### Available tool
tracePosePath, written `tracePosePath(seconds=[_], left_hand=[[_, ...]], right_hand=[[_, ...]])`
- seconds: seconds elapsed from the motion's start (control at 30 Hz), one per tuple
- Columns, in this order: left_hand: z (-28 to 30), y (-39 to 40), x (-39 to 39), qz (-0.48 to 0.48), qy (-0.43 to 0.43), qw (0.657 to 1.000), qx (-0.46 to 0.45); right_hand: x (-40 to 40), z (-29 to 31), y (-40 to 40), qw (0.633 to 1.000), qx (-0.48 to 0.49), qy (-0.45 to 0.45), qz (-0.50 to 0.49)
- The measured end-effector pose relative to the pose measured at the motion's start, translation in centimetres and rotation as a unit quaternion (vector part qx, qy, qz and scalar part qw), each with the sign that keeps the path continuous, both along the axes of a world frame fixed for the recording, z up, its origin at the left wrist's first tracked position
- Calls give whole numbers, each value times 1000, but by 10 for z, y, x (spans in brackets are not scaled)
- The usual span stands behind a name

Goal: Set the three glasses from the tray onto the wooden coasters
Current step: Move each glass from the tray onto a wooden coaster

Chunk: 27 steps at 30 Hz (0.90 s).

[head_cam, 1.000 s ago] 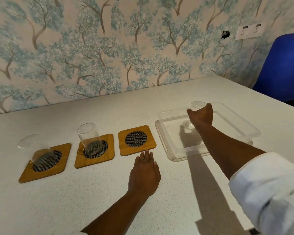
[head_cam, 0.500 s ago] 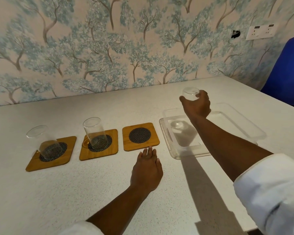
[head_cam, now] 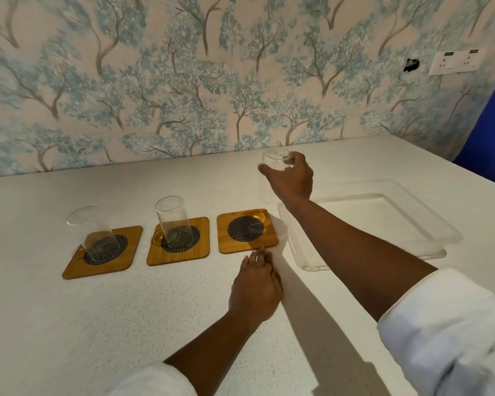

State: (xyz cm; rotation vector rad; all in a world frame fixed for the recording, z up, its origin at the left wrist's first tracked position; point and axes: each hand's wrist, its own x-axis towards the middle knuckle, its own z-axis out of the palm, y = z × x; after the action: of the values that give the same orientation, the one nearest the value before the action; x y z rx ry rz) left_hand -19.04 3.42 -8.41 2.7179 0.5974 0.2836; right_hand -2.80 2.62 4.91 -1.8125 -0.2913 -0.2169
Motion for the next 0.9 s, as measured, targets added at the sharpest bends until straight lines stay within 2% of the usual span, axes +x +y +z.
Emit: tracePosePath(seconds=[0.43,0.9], left_hand=[[-11,4,4,-25,26,999,-2],[-33,7,13,-8,20,998,-63]], right_hand=[[-33,-30,27,992,-64,36,105],[-39,-54,29,983,-133,38,124]])
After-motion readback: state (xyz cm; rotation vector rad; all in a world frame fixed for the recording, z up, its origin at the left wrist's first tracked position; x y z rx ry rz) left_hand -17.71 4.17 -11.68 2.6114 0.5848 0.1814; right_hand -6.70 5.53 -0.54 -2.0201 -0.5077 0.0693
